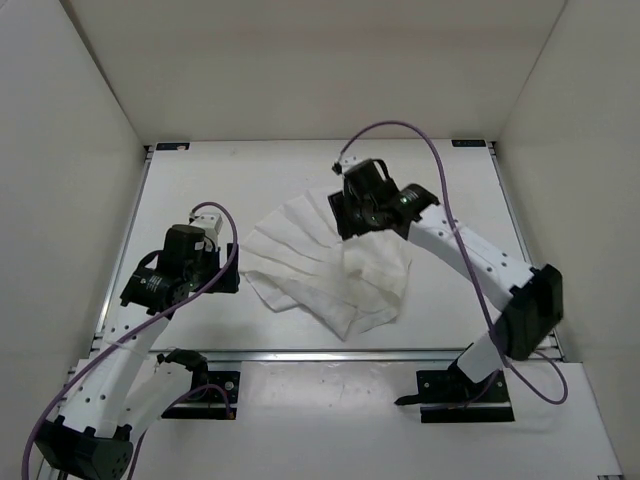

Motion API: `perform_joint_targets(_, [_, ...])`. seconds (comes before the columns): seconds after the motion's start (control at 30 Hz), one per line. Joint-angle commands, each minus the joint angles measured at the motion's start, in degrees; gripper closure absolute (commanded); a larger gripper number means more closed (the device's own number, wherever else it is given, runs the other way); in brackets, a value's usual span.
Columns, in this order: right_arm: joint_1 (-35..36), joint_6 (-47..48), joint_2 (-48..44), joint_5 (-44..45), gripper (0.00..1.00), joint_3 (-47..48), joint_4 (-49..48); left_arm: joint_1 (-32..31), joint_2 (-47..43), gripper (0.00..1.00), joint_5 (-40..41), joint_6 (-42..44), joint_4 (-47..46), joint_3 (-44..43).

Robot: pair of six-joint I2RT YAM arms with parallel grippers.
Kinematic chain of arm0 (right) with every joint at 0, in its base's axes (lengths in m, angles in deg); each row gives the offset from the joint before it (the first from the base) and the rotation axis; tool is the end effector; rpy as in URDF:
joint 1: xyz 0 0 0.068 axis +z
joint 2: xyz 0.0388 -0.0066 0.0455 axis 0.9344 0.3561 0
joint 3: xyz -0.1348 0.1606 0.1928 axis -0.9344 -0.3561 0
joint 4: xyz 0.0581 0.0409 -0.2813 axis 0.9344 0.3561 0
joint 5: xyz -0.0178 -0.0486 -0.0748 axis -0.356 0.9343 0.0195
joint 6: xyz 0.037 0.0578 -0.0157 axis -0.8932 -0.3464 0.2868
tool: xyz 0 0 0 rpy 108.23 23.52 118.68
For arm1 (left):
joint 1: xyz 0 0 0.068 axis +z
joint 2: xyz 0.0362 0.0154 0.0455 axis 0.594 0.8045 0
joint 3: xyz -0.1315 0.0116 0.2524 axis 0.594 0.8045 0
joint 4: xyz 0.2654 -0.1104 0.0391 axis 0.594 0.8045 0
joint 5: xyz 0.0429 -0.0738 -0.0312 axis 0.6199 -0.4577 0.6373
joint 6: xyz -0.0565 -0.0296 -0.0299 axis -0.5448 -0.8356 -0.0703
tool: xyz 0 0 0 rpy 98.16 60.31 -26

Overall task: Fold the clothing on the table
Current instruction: Flatten the skirt out

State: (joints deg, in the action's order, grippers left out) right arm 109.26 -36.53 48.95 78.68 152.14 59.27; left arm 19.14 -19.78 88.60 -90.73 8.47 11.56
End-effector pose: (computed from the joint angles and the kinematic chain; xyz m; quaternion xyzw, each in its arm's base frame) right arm 0.3111 0.2553 0.3402 -0.2193 0.9040 0.1173 0.3478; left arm 0.1754 -0.0505 0.2898 0.0405 0.9403 -0.0517 0.3339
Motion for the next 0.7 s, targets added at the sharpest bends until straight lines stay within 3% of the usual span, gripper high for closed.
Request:
perform_joint_targets(0.0, [3.38, 0.46, -9.55, 0.73, 0.53, -12.96, -4.63, -0.98, 0.15, 0.01, 0.30, -0.25, -0.60, -0.36])
perform_joint_targets(0.27, [10.50, -1.03, -11.96, -2.70, 0.53, -32.12, -9.98, -0.54, -0.30, 0.02, 0.12, -0.07, -1.04, -0.10])
perform_joint_targets(0.47, [16.39, -2.44, -8.62, 0.10, 0.55, -35.92, -17.02, -0.46, -0.20, 0.01, -0.15, 0.28, -0.87, -0.01])
perform_joint_targets(0.67, [16.22, -1.30, -6.95, 0.28, 0.56, -36.27, -21.14, -0.19, -0.55, 0.02, -0.06, 0.11, -0.87, -0.10])
